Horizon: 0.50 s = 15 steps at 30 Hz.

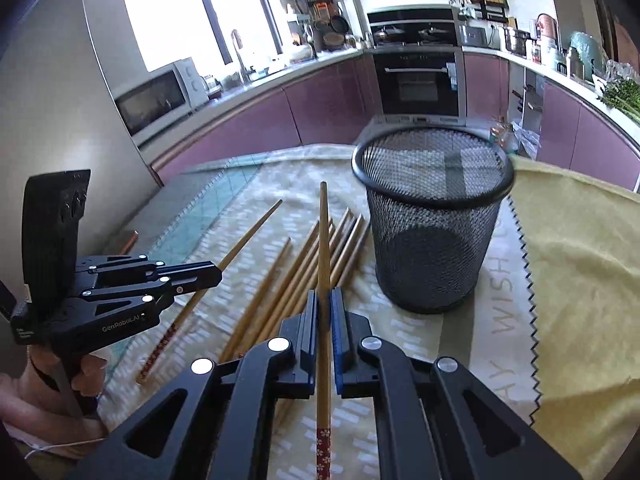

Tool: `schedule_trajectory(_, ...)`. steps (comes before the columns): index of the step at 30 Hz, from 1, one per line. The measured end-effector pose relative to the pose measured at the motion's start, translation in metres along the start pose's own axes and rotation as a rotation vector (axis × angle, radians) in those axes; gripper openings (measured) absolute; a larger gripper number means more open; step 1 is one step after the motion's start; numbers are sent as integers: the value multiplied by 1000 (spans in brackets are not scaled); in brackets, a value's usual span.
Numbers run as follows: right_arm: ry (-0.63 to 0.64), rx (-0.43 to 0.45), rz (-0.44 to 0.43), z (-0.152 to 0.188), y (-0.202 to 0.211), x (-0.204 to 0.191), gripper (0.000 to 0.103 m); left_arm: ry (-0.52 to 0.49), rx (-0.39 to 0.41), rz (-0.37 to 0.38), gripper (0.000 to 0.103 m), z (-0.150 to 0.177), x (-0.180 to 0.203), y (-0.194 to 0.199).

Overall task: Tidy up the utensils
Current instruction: 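Lift the left tool's chopstick over the mesh cup while the right tool carries its own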

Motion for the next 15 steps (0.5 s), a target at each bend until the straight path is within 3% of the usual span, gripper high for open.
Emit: schedule_trajectory(15,-19,237,-79,-64,68,12,6,-75,224,215,7,-75,62,81)
Point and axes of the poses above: each gripper's, at about its wrist camera, not at the fingertips, and y roughly against the way its jaws point, x to its right, z to its underside, the point moved 9 cm from there along -y, roughly the way its jaws point, and after that the axes turned 9 degrees about z, right-handed, at the moved point
